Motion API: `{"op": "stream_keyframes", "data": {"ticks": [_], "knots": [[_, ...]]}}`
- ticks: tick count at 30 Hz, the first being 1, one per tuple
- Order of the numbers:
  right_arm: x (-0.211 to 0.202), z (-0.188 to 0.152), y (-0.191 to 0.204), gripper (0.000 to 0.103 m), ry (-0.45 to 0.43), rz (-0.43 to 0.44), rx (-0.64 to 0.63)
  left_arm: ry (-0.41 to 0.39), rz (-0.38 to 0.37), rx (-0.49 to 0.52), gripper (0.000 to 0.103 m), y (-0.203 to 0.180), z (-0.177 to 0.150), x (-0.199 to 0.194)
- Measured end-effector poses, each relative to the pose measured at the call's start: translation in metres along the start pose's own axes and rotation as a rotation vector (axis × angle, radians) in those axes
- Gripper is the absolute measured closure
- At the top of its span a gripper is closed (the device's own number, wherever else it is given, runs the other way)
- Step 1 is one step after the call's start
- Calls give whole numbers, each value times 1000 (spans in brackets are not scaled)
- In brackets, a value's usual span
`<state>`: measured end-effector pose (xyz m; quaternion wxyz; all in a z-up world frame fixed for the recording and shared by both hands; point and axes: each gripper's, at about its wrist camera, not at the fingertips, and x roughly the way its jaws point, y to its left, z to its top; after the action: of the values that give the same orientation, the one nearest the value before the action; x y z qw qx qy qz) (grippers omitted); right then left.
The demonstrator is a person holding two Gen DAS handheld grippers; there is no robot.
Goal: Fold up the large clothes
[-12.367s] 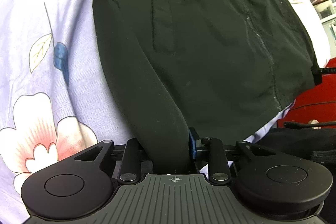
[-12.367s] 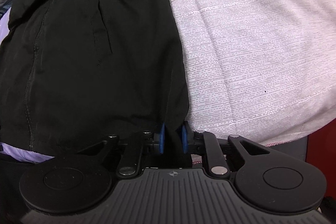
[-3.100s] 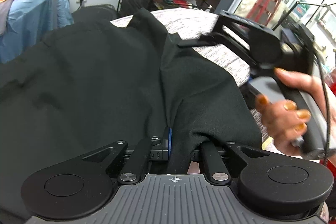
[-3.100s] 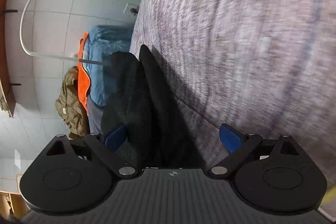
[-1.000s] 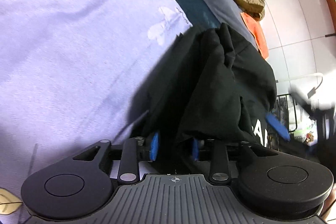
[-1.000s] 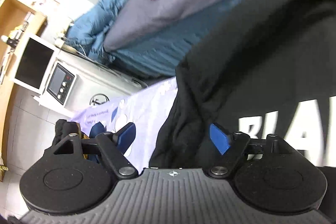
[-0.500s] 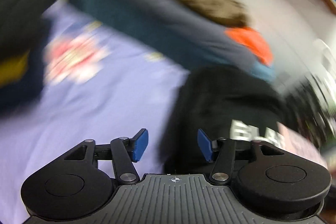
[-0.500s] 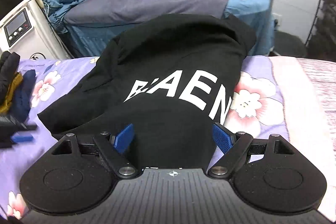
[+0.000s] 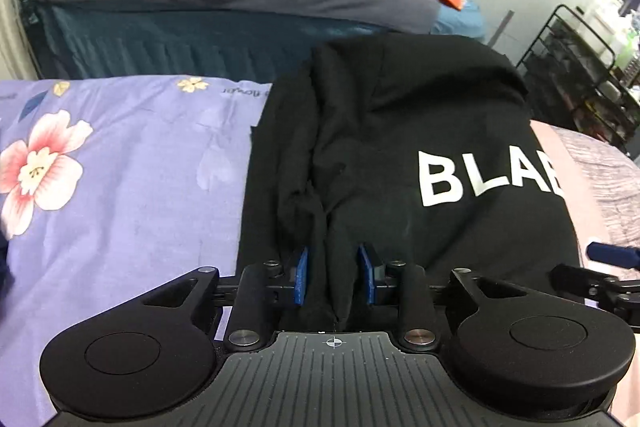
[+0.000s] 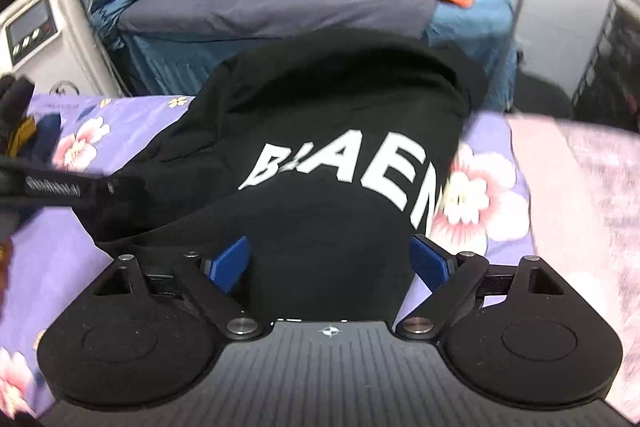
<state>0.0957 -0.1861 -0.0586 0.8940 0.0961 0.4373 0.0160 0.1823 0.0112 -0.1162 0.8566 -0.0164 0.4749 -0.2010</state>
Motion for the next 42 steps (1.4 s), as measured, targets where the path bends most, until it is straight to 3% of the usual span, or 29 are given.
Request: {"op": "stream_keyframes", "data": {"ticks": [3,6,10,12,15,17,19,21,25,29,34,42], "knots": [[4,-6,-8,14,22,-3,41,-55,-28,-38,53,12,5,-15],[4,-7,-13,14,28,5,74,-79,-21,-86,54,31,10,-24],[3,-4,-15,14,19,7,83,22,108,-80,65,58,-3,6],[5,-4,-13,14,32,17,81,94,116,-109,64,70,-10,25],[12,-5,-7,13,55,24,63,100,123,-115,66,72,-13,25],[14,-6,-4,13,57,23,56,52,89,-189,49,78,-12,10],[15,-6,-4,11,57,24,59,6,79,-247,17,86,-8,-5],[17,-6,-7,10,64,30,72,-30,61,-279,0,90,-2,-23],[17,-7,-23,9,73,60,134,-33,-58,-236,0,78,16,-45],[15,-6,-49,6,71,133,242,15,-164,-168,0,56,23,-32],[18,3,-85,5,63,184,376,145,-102,-69,0,32,20,18],[65,8,-122,4,101,304,562,221,-102,-99,0,36,17,53]]}}
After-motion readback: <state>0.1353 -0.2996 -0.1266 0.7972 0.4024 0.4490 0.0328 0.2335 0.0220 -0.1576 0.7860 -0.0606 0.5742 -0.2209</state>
